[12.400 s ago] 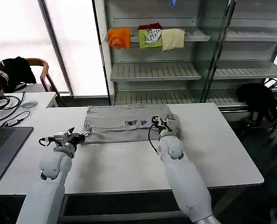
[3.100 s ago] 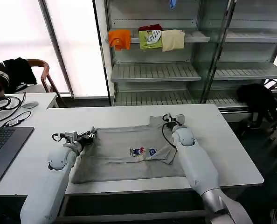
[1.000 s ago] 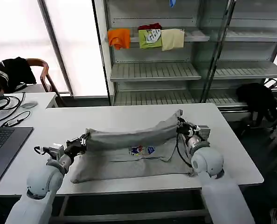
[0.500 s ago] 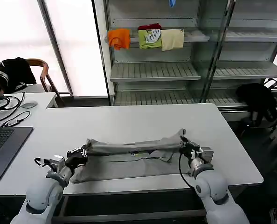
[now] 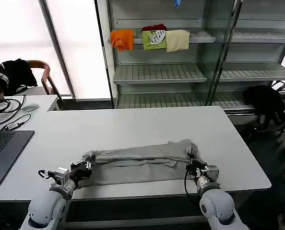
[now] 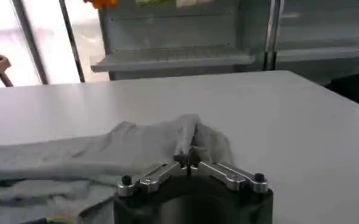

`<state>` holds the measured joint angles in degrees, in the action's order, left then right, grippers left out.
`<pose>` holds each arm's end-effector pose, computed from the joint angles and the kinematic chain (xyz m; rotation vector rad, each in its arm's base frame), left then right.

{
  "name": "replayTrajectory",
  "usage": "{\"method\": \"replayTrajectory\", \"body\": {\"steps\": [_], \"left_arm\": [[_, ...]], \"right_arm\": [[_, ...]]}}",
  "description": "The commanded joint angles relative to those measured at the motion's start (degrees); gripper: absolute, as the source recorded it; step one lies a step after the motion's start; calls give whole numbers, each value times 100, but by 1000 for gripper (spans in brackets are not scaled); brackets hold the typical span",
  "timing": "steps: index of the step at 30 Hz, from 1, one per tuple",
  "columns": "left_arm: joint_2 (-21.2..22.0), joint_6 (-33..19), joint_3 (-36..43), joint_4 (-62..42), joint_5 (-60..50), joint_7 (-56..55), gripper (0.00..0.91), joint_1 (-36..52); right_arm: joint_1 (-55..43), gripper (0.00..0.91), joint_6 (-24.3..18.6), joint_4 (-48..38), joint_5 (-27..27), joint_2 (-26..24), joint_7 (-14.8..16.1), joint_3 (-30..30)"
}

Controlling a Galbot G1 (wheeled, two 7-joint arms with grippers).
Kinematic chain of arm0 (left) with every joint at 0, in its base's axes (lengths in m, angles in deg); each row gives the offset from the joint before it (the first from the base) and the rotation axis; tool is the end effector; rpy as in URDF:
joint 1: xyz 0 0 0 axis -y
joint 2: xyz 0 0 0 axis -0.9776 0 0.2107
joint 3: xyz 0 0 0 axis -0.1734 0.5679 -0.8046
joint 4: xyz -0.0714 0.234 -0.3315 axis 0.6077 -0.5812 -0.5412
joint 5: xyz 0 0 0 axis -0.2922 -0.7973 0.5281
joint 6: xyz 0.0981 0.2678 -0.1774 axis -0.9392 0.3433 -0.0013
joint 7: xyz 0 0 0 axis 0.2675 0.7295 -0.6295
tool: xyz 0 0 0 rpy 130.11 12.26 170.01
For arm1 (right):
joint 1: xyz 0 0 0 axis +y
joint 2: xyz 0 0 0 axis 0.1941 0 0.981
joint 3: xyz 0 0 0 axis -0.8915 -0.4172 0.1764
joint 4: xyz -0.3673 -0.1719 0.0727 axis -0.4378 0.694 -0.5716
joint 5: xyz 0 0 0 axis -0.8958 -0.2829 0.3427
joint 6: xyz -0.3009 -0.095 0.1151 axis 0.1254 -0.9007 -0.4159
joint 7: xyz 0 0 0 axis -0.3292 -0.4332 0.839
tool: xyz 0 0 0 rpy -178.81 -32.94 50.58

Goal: Fold and organize the clothes.

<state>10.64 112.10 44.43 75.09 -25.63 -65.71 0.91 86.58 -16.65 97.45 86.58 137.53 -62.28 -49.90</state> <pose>0.2576 0.1256 -0.3303 -0.3016 -2.7218 -0.2197 0.2682 -0.0407 -0.3400 0.0659 -2.7781 -0.0278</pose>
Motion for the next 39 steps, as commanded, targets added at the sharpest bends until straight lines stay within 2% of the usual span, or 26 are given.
{"method": "replayTrajectory", "body": {"steps": [1, 2, 3, 7, 10, 19, 23, 31, 39], "left_arm": [[77, 24, -3, 172, -298, 9, 322, -147], [96, 34, -2, 184, -319, -4, 907, -142], [117, 40, -3, 202, -330, -33, 907, -132], [189, 46, -25, 339, -327, -136, 907, -125], [231, 73, -63, 580, -319, -216, 907, -163], [700, 247, -273, 1442, -291, -494, 907, -365], [920, 277, -376, 1334, -125, -663, 907, -335], [1097, 287, -500, 676, 117, -816, 907, -260], [1140, 310, -461, 490, 157, -785, 907, -280]], "right_arm": [[216, 81, -77, 52, -197, -4, -10, -7], [233, 574, -93, 56, -243, 15, -22, -5], [248, 907, -79, 69, -242, 27, -33, -2], [353, 907, -141, 154, -310, 28, -27, 15], [514, 907, -174, 545, -330, -36, -33, 102], [908, 907, -77, 1725, 15, -441, -146, 943], [832, 907, 62, 1919, 293, -527, -217, 1249], [938, 907, 25, 1961, 285, -534, -238, 1270], [955, 907, 22, 1975, 294, -570, -234, 1244]]}}
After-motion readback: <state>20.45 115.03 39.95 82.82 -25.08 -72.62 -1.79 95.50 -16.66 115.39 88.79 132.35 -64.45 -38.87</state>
